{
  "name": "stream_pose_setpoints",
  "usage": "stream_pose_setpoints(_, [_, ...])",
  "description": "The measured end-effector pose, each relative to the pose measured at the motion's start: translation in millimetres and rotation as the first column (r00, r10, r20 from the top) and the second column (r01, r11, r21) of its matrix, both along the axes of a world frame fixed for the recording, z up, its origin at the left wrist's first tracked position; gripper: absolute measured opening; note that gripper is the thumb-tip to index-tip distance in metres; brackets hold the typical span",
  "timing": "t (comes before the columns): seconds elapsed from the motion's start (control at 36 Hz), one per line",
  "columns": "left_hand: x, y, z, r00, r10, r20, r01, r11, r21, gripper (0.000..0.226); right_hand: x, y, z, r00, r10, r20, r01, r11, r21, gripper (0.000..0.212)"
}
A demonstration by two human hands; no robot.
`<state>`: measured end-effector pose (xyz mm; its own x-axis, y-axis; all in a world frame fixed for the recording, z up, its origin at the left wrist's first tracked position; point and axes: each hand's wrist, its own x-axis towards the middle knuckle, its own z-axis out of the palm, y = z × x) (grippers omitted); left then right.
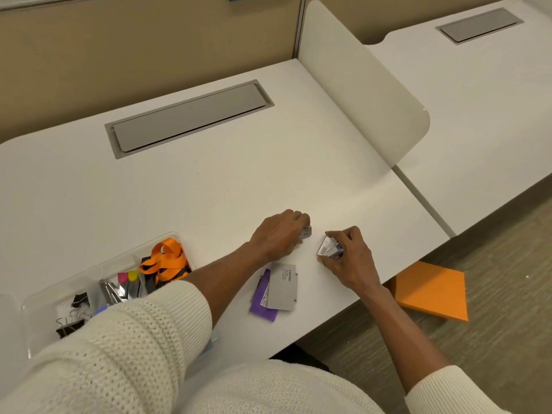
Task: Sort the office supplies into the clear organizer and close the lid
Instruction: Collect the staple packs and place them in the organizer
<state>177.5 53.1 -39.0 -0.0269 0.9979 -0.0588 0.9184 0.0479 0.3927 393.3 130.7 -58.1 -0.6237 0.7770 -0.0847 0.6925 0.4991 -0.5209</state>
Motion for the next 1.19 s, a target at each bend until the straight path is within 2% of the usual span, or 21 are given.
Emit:
stream_pose_setpoints(0.06, [-2, 1, -1, 0.994, 0.089, 0.060, -0.089, 0.996, 0.007, 0.017, 0, 0, 1, 1.000, -0.014, -0.007, 0.014, 1.000, -0.004, 0.063])
stream_pose_setpoints(0.11, [-6, 3, -1, 0.955, 0.250, 0.158, -0.253, 0.968, -0.002, 0.013, 0, 0, 1, 0.999, -0.034, -0.030, 0.034, 0.999, -0.017, 0.061])
stream_pose_setpoints(0.17, [-9, 4, 1, 0.898, 0.352, 0.263, -0.361, 0.932, -0.015, 0.022, -1, 0, 1, 0.997, -0.063, -0.047, 0.062, 0.998, -0.027, 0.059])
stream_pose_setpoints(0.22, [-12, 1, 3, 0.864, 0.386, 0.325, -0.404, 0.915, -0.012, 0.034, 0, -1, 0, 0.995, -0.080, -0.061, 0.078, 0.996, -0.033, 0.058])
stream_pose_setpoints(0.36, [-25, -14, 2, 0.837, 0.464, 0.290, -0.461, 0.884, -0.083, 0.035, 1, -1, -1, 0.993, -0.093, -0.077, 0.089, 0.995, -0.043, 0.057])
stream_pose_setpoints(0.42, [-26, -21, 0, 0.859, 0.418, 0.295, -0.416, 0.906, -0.072, 0.028, 1, 0, -1, 0.994, -0.087, -0.067, 0.085, 0.996, -0.043, 0.057])
stream_pose_setpoints(0.47, [-27, -27, -1, 0.919, 0.303, 0.250, -0.298, 0.953, -0.060, 0.026, -1, 0, -2, 0.995, -0.079, -0.062, 0.077, 0.996, -0.040, 0.057])
stream_pose_setpoints(0.56, [-29, -31, -6, 0.995, 0.060, 0.077, -0.055, 0.996, -0.066, 0.049, -5, -1, 0, 0.995, -0.077, -0.059, 0.074, 0.996, -0.052, 0.058])
stream_pose_setpoints(0.61, [-28, -30, -10, 0.995, -0.076, -0.063, 0.073, 0.996, -0.048, 0.051, -6, -1, 1, 0.996, -0.069, -0.051, 0.066, 0.996, -0.062, 0.059])
stream_pose_setpoints(0.69, [-25, -26, -13, 0.967, -0.193, -0.165, 0.188, 0.981, -0.044, 0.034, -8, 0, 3, 0.997, -0.065, -0.037, 0.062, 0.995, -0.079, 0.059])
stream_pose_setpoints(0.83, [-30, -31, -8, 0.971, -0.193, -0.139, 0.190, 0.981, -0.038, 0.023, -10, 0, 5, 0.998, -0.069, -0.009, 0.068, 0.994, -0.083, 0.060])
stream_pose_setpoints(0.97, [-36, -41, -13, 0.966, -0.221, -0.134, 0.208, 0.972, -0.105, 0.041, -14, -2, 7, 0.997, -0.080, 0.017, 0.081, 0.992, -0.096, 0.058])
stream_pose_setpoints(1.08, [-41, -46, -11, 0.975, -0.193, -0.108, 0.190, 0.981, -0.037, 0.020, -20, -4, 11, 0.998, -0.058, 0.028, 0.061, 0.993, -0.105, 0.060])
stream_pose_setpoints(1.19, [-43, -47, -4, 0.992, -0.115, -0.060, 0.115, 0.993, 0.001, 0.012, -27, -3, 13, 0.999, -0.034, 0.039, 0.038, 0.994, -0.103, 0.059])
